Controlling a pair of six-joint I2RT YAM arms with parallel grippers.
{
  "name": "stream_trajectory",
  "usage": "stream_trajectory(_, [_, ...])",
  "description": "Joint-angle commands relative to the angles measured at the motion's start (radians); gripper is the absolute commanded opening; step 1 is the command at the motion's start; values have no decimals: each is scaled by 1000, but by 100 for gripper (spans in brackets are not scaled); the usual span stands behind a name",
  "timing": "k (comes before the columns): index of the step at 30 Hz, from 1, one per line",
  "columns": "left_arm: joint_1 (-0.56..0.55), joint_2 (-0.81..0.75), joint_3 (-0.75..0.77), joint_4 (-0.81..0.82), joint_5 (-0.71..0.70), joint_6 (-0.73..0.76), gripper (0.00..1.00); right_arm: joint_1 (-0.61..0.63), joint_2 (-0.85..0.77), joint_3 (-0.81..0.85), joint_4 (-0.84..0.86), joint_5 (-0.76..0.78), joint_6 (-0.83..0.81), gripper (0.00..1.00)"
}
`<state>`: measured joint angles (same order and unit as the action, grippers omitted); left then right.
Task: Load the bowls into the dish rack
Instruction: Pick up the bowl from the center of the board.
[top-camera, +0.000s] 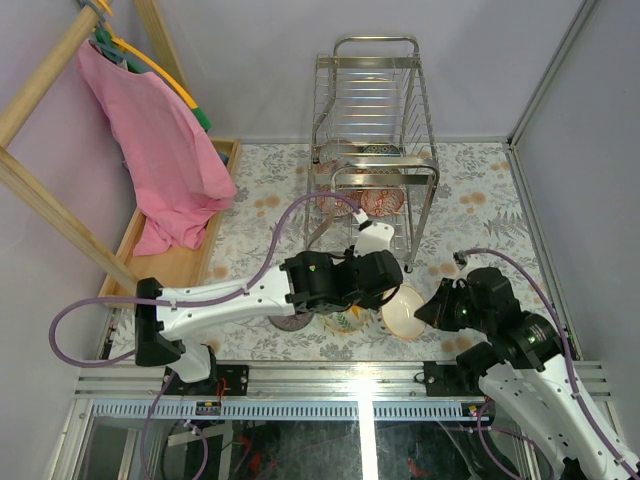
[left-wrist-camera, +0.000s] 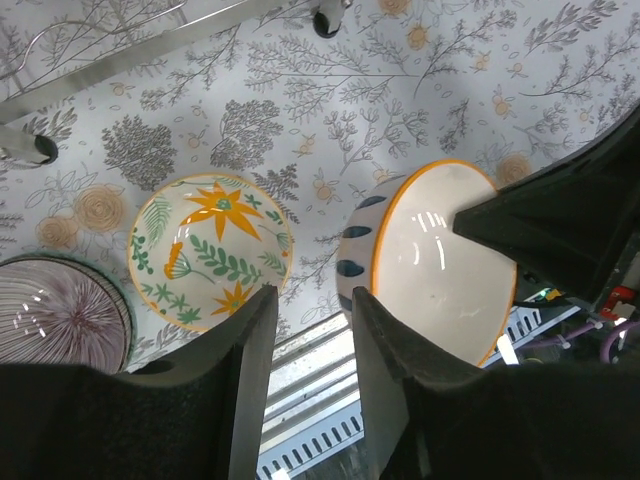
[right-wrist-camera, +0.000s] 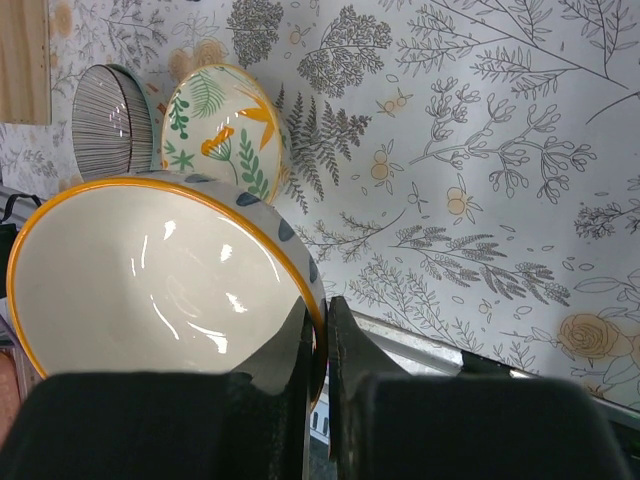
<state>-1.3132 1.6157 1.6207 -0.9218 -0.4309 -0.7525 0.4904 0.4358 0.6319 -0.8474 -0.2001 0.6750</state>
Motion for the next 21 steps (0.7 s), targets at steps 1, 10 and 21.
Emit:
stream_trajectory(1, [-3,-74,-28,-38,-48,-25,36,-3,-26,48,-14,-3,25,0])
stream_trajectory(10, [-2,-230,-103,-70,-83,-61,38,-4,-39,40,-16,12,42,0])
stream_trajectory(21, [-3,-433,-271,-80,-114,-107,42,-2,-11,171,-70,173,53,0])
